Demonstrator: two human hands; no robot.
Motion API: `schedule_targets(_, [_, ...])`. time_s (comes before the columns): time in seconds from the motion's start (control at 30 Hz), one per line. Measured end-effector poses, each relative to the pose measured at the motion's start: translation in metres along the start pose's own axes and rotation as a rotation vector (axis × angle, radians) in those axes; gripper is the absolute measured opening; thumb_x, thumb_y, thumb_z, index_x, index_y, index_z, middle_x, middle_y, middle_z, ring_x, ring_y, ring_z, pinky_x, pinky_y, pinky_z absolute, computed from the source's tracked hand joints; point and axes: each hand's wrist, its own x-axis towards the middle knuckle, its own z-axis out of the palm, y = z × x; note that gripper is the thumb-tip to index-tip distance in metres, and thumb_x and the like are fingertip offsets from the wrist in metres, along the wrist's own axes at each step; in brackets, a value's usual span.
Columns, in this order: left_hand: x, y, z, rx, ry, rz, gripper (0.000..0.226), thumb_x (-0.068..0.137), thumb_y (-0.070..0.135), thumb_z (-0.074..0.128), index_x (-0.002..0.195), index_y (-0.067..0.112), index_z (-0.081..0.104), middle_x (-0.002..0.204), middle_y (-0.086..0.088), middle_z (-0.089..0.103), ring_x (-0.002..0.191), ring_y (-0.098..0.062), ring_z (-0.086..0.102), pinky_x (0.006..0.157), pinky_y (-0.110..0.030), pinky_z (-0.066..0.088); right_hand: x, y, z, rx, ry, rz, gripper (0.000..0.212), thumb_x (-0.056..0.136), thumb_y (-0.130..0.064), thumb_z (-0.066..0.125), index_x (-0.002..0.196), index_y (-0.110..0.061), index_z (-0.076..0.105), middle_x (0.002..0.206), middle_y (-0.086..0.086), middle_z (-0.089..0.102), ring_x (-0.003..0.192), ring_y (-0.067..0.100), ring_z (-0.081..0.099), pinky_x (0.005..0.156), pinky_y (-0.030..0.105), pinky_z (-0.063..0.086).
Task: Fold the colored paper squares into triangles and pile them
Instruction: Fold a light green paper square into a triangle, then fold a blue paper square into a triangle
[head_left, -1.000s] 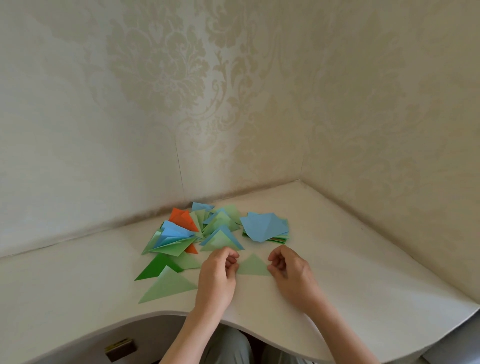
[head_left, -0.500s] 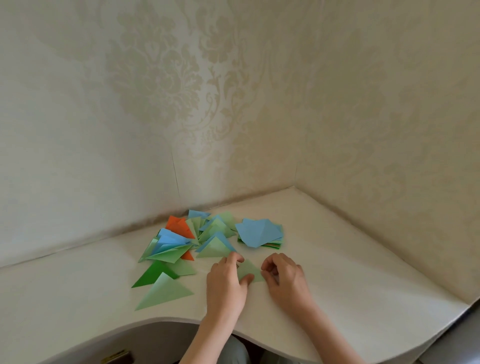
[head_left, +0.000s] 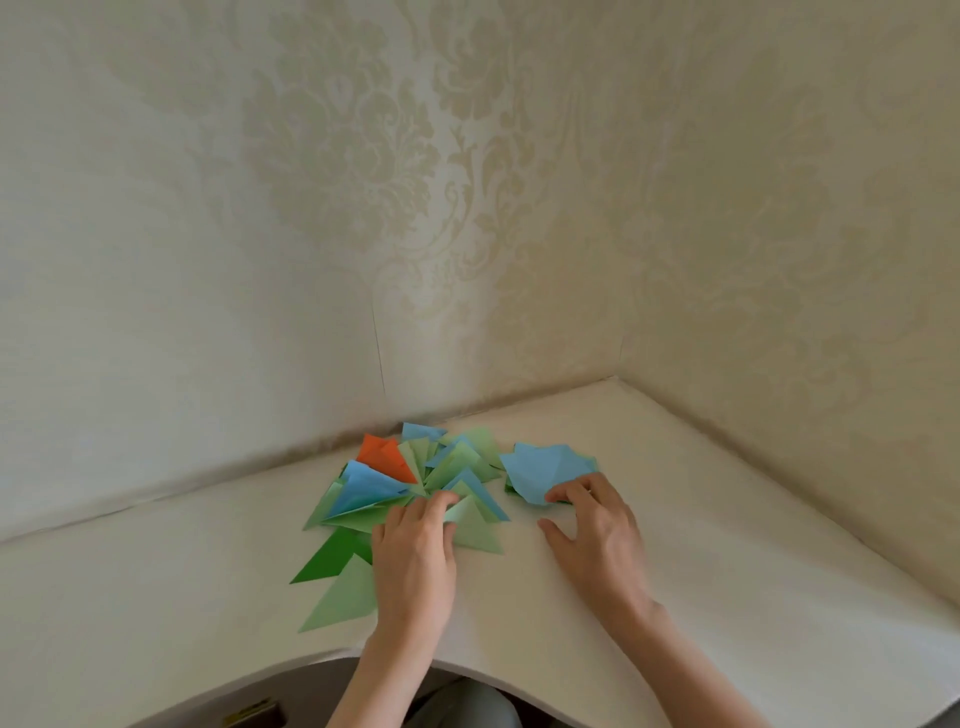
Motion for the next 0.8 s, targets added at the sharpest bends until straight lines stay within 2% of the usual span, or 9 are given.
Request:
schedule_targets(0.17, [0.002, -0.005, 0.011, 0.049, 0.035, -0.017, 0.037, 0.068, 0.007, 0.083, 0.093, 0.021, 0.061, 0.079, 0.005, 0.061, 0.073, -0.021, 0.057, 0.063, -0.034, 0.044, 0.013, -0.001, 0.014, -0.064, 0.032, -0.045, 0.036, 0.057, -0.022, 0.089, 0.088, -0.021, 0.070, 0.092, 0.000, 0.056, 0.071, 0.023, 0.058, 0.059, 0.035, 0.048])
schedule_targets(0.4, [0.004, -0.007, 0.014, 0.122, 0.065, -0.008, 0.035, 0.067, 0.010, 0.084, 0.091, 0.020, 0.061, 0.087, 0.002, 0.059, 0.078, -0.022, 0.055, 0.064, -0.035, 0.043, 0.013, 0.002, 0.020, -0.079, 0.116, -0.102, 0.014, 0.068, -0.016, 0.085, 0.076, -0.021, 0.074, 0.084, -0.001, 0.054, 0.069, 0.023, 0.055, 0.055, 0.033, 0.043])
schedule_targets(0.57, [0.004, -0.011, 0.016, 0.136, 0.047, -0.008, 0.022, 0.074, 0.007, 0.078, 0.078, 0.021, 0.062, 0.079, 0.004, 0.058, 0.071, -0.021, 0.051, 0.062, -0.033, 0.039, 0.014, 0.005, -0.002, -0.070, 0.194, -0.146, 0.012, 0.071, -0.013, 0.083, 0.079, -0.016, 0.075, 0.087, 0.000, 0.055, 0.073, 0.024, 0.055, 0.060, 0.035, 0.043])
schedule_targets(0.8, [0.003, -0.002, 0.007, 0.110, 0.097, 0.031, 0.012, 0.077, 0.011, 0.075, 0.083, 0.019, 0.068, 0.085, 0.001, 0.062, 0.077, -0.024, 0.054, 0.068, -0.037, 0.041, -0.014, 0.000, -0.053, -0.137, 0.260, -0.264, 0.011, 0.071, -0.016, 0.083, 0.075, -0.016, 0.072, 0.085, 0.000, 0.057, 0.072, 0.022, 0.050, 0.060, 0.035, 0.041])
